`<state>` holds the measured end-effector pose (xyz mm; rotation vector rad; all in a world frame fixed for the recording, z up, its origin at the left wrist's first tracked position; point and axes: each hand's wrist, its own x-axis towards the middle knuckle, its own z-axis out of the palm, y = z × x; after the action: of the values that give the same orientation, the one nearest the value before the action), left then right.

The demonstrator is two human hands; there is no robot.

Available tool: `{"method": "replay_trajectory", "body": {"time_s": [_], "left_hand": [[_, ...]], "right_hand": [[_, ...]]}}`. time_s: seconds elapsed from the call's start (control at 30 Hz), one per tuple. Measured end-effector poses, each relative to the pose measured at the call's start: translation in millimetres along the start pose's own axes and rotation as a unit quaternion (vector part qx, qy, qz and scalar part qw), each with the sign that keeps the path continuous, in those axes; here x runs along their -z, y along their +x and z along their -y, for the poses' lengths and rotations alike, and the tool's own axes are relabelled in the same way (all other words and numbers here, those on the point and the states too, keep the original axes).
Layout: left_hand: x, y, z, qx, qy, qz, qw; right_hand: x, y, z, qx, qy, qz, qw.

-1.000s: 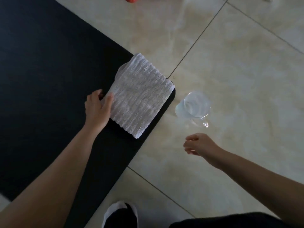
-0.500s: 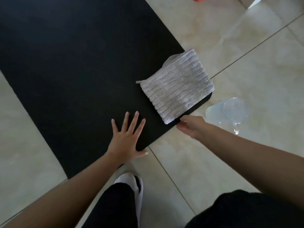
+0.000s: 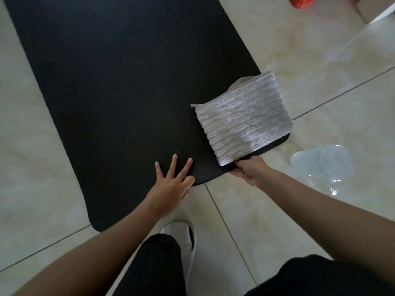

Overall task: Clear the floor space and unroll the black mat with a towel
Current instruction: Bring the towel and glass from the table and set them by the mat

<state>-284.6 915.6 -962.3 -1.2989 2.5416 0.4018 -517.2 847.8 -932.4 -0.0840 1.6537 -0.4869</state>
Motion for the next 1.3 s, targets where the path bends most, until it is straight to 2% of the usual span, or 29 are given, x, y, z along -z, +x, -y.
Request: {"method": "replay_trajectory", "body": {"time_s": [0.13, 0.27, 0.4, 0.53, 0.67, 0.77, 0.83, 0.9, 0.97, 1.03, 1.13, 1.17, 1.23, 1.3], "left_hand": [[-8, -14, -1, 0.002, -0.008, -0.028, 1.0], [-14, -24, -11, 0.014, -0.016, -0.021, 1.0], [-12, -19, -16, 0.03, -0.021, -0.024, 0.999], [-6, -14, -19, 0.042, -0.021, -0.022, 0.999], [4, -8, -23, 0.028, -0.06, -0.067, 0.996], [14, 8, -31, -0.035, -0.094, -0.129, 0.986], [21, 22, -39, -0.085, -0.099, -0.171, 0.976], [31, 38, -50, -0.115, -0.098, -0.196, 0.969], [41, 53, -63, -0.114, -0.114, -0.211, 0.964], [53, 67, -75, -0.102, -0.15, -0.215, 0.96], [69, 89, -89, -0.09, -0.198, -0.211, 0.953], [74, 101, -96, -0.095, -0.209, -0.209, 0.951], [77, 117, -102, -0.09, -0.21, -0.197, 0.953], [73, 132, -105, -0.067, -0.171, -0.16, 0.97]], "right_hand": [[-3, -1, -9, 0.003, -0.013, 0.013, 1.0], [2, -4, -21, -0.004, -0.013, 0.028, 1.0], [7, 1, -22, 0.025, -0.015, 0.027, 0.999], [13, 5, -25, 0.032, -0.056, 0.023, 0.998], [29, 3, -24, 0.006, -0.097, 0.03, 0.995], [50, -9, -24, 0.028, -0.117, 0.014, 0.993], [63, -21, -24, 0.123, -0.188, -0.016, 0.974], [75, -40, -19, 0.249, -0.242, -0.049, 0.936], [86, -60, -10, 0.343, -0.243, -0.061, 0.905], [100, -78, 1, 0.398, -0.23, -0.084, 0.884], [126, -100, 7, 0.439, -0.199, -0.155, 0.862], [141, -107, 6, 0.443, -0.179, -0.207, 0.854], [165, -112, -2, 0.428, -0.128, -0.312, 0.839], [188, -107, -17, 0.372, -0.092, -0.366, 0.848]]}}
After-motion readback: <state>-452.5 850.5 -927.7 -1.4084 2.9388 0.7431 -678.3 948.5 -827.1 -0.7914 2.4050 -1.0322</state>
